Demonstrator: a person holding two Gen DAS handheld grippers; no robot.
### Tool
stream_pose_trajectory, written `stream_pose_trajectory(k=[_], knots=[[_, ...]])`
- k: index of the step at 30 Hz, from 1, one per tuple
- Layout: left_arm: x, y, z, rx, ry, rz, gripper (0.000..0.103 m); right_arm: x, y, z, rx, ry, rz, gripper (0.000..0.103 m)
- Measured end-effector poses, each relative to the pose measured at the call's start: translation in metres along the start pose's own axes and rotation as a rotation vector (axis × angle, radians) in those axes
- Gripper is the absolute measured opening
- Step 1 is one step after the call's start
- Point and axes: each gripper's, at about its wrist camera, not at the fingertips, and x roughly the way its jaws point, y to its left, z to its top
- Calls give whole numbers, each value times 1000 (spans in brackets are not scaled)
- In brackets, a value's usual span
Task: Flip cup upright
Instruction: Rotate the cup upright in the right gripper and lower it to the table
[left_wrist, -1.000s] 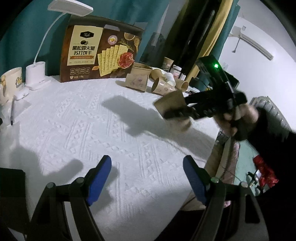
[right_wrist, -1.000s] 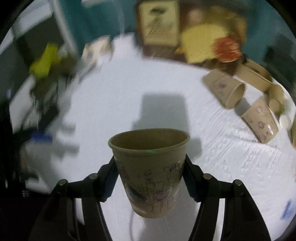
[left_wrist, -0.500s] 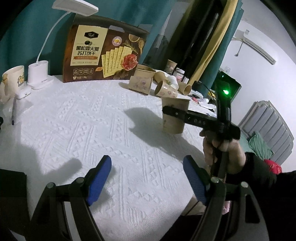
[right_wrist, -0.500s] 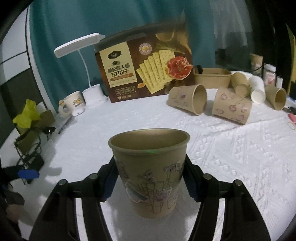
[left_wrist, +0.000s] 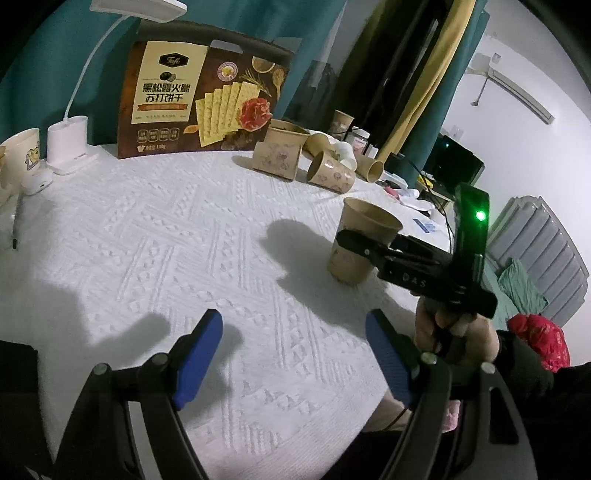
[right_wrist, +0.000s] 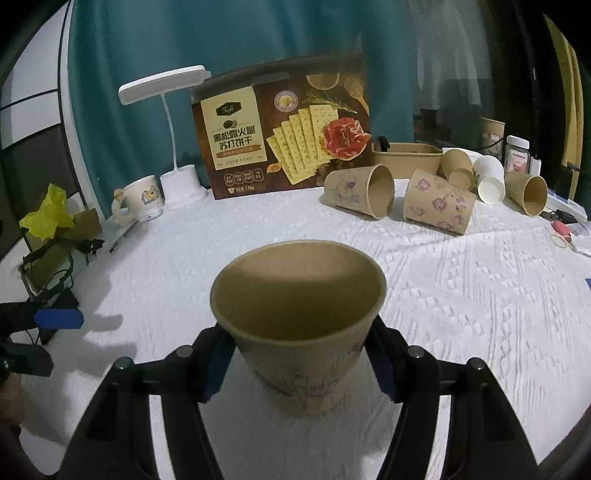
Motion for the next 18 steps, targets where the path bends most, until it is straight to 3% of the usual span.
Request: stream_pose_trajectory(k=[5, 9, 18], knots=[[4, -6, 0, 4, 7, 6, 80, -1, 1, -10, -1, 29, -12, 63], [8, -9, -1, 12, 17, 28, 80, -2, -2, -18, 20, 52, -14, 70], [18, -13, -6, 14, 53, 49, 80, -23, -10, -32, 53, 74, -31, 71]])
